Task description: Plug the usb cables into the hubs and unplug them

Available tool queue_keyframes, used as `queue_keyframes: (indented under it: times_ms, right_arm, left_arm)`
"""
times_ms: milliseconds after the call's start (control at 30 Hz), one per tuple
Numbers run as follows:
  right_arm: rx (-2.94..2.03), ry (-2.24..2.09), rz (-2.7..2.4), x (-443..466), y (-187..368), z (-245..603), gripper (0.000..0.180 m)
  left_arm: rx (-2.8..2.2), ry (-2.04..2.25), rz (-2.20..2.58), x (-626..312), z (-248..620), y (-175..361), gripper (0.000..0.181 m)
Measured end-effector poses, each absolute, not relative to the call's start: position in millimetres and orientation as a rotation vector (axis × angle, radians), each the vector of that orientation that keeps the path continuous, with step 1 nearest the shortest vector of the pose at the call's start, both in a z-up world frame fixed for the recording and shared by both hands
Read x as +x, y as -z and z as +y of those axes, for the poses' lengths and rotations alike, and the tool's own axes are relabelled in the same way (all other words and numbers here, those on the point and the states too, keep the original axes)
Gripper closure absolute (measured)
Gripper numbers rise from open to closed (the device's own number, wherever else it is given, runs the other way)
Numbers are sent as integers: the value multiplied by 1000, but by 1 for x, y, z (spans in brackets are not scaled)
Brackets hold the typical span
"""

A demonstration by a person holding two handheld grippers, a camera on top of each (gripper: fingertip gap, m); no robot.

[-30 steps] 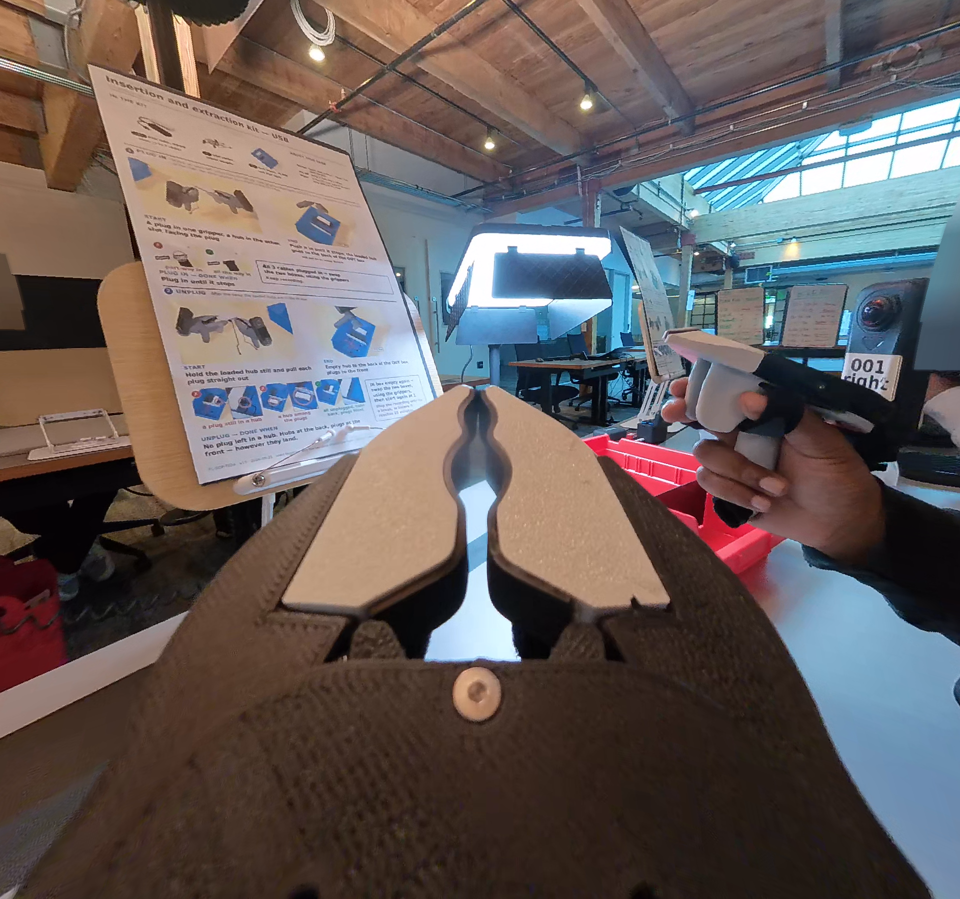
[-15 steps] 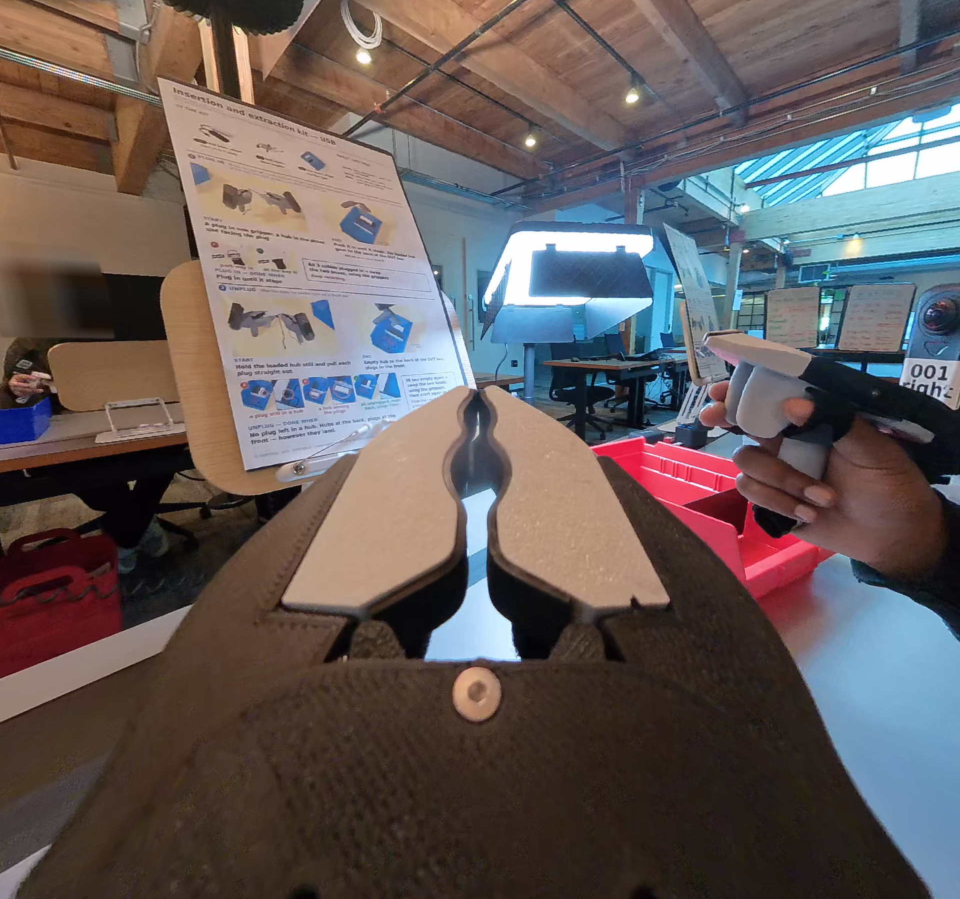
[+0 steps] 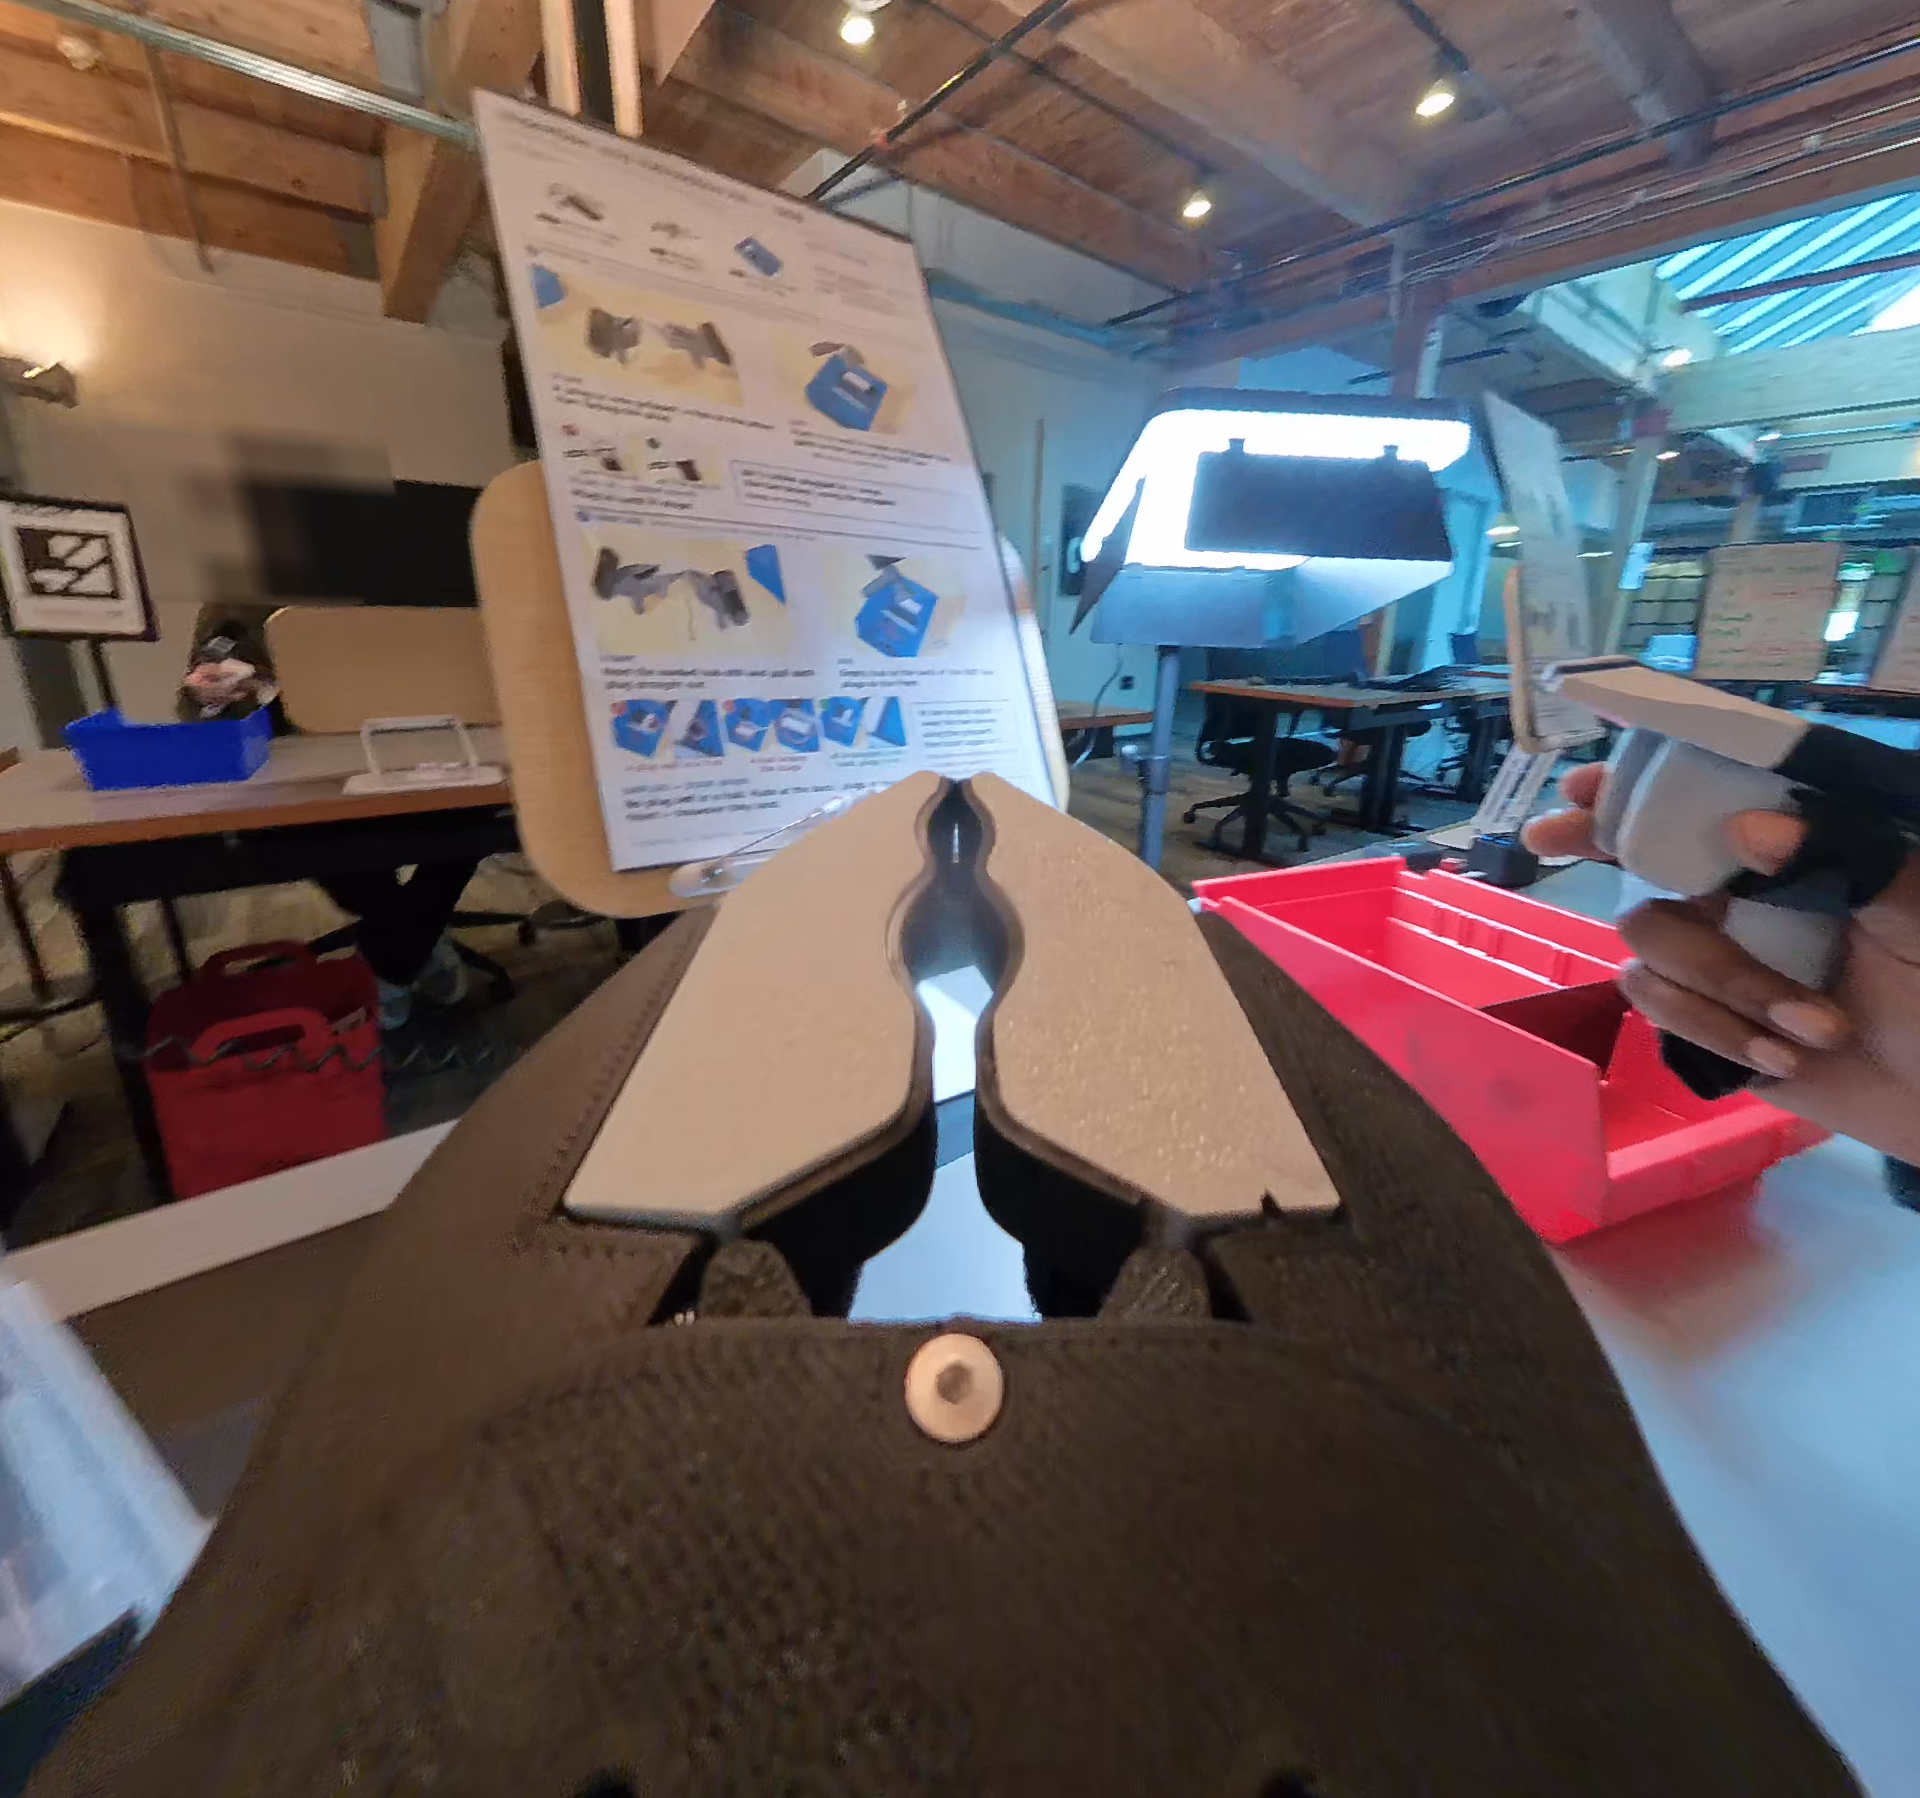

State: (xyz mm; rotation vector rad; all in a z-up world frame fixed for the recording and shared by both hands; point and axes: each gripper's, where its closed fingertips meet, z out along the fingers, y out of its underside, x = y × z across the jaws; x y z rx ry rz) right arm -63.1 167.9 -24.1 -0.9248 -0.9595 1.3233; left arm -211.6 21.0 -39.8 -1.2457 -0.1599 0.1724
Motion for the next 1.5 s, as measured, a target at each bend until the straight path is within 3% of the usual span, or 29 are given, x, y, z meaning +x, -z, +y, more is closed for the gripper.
queue_keyframes:
  times_ms: [133,233,300,433,567,867,1133,1300,1500]
  right_arm:
    - [-1061,-1198,-1004,-64,32,179,158]
    - [-1120,-1139,-1078,-57,52,182,145]
    - [-1155,-1103,-1160,-49,75,178,141]
    - [-1195,-1081,-1266,-29,119,159,140]
    - [-1206,-1112,-1304,-25,149,140,141]
    - [-1202,-1061,-1430,-35,182,129,143]
    - [-1285,-1052,-1483,-39,211,137,144]
    - [-1325,-1074,-1510,-41,223,137,144]
    - [-1312,-1086,-1533,-39,224,133,145]
  left_arm:
    - [-1355,-254,-275,-247,-3,36,180]
    - [-1475,-259,-339,-284,-31,32,154]
    - [-1565,-368,-364,-317,-56,32,147]
    - [-1819,-554,-360,-374,-94,48,141]
    - [-2196,-742,-270,-426,-119,98,137]
    - [-2861,-1075,313,-485,-156,188,134]
    - [-2985,-1232,1060,-508,-142,227,122]
    - [-3024,-1205,1290,-516,-143,255,122]
    - [-2943,-1246,1291,-513,-143,238,123]
